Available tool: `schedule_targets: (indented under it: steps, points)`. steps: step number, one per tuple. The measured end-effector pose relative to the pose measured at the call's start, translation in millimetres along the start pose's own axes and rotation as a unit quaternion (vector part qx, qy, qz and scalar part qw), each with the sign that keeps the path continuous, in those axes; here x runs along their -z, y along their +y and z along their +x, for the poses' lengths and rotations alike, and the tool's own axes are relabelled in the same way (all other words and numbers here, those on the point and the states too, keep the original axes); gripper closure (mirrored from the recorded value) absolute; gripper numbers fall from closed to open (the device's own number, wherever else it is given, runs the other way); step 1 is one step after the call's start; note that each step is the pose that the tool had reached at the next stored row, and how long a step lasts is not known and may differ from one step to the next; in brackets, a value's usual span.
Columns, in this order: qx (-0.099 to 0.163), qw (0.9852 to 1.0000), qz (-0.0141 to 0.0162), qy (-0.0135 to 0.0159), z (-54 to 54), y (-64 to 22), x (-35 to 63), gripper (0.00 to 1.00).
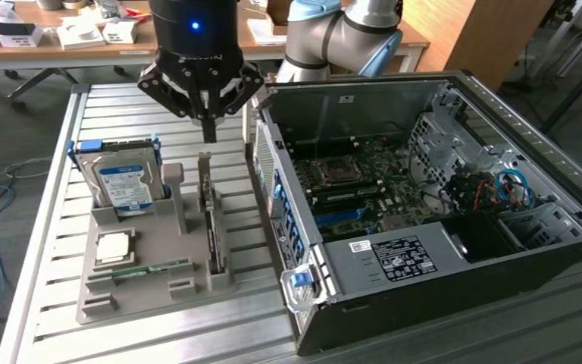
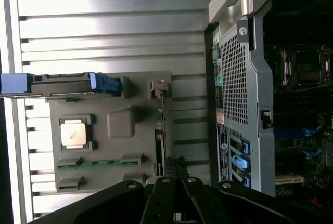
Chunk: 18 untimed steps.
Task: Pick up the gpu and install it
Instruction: 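Reach for the gpu, then pick up the gpu and move the gpu toward the slot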
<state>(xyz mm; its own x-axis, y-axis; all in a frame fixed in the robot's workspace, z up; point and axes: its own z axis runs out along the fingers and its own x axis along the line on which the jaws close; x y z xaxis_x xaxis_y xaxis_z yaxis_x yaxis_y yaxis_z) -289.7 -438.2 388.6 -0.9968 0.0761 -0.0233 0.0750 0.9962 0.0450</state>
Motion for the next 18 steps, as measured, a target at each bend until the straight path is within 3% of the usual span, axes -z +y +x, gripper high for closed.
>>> schedule_targets:
  steps: [10,18]
  points:
    - [0.0,1.0,0.0,0.0,1.5,-10.9,0.4,0.89]
    - [0.0,1.0,0.0,0.0,1.5,-11.2,0.4,0.89]
